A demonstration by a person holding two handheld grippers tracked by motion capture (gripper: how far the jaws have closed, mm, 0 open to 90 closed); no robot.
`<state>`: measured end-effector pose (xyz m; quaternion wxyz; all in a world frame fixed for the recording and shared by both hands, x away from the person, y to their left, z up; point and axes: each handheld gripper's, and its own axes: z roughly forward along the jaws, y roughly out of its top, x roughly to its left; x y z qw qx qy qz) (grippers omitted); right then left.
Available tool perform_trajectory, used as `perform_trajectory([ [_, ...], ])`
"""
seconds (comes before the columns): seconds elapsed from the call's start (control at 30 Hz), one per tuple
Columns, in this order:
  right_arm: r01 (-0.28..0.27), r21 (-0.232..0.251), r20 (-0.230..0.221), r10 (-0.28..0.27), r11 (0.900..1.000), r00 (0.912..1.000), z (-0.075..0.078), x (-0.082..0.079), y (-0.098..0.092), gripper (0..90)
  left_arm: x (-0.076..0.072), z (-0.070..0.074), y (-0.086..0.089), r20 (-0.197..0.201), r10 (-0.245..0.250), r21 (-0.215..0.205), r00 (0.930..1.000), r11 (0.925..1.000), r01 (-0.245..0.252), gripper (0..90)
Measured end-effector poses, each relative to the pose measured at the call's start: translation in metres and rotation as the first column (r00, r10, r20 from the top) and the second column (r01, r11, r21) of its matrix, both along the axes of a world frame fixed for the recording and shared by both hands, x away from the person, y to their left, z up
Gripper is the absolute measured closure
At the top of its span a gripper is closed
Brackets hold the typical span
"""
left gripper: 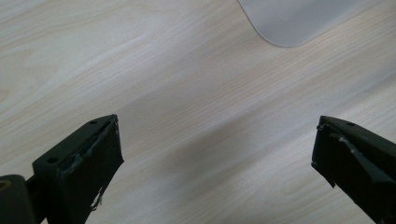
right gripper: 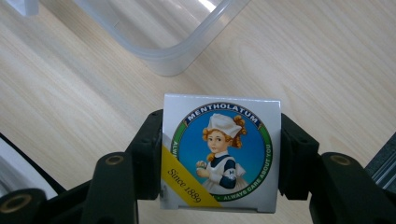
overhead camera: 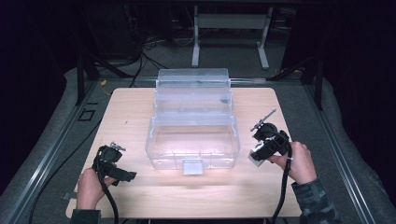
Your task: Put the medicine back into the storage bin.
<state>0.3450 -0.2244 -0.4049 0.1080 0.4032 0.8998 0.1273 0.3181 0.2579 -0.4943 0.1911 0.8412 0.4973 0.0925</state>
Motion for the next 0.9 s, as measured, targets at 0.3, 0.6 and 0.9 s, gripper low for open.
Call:
perform_trajectory([
  [0.3, -0.009, -0.002, 0.011, 0.009, 1.000, 0.9999, 0.008, 0.009, 0.004, 45.0, 0.000, -0.001, 0.000, -0.002, -0.001, 0.001, 1.0000, 1.0000, 0.001, 1.4],
  [0.6, -0.023, -0.014, 0.021, 0.023, 1.000, 0.9995, 0.015, 0.016, 0.013, 45.0, 0.000, -0.001, 0.000, -0.007, -0.004, 0.001, 1.0000, 1.0000, 0.004, 1.4],
  [0.9, -0.025, -0.010, 0.032, 0.025, 1.000, 0.9992, 0.022, 0.024, 0.017, 45.1, 0.000, -0.001, -0.001, -0.009, -0.009, 0.005, 0.9999, 0.9999, 0.009, 1.4],
])
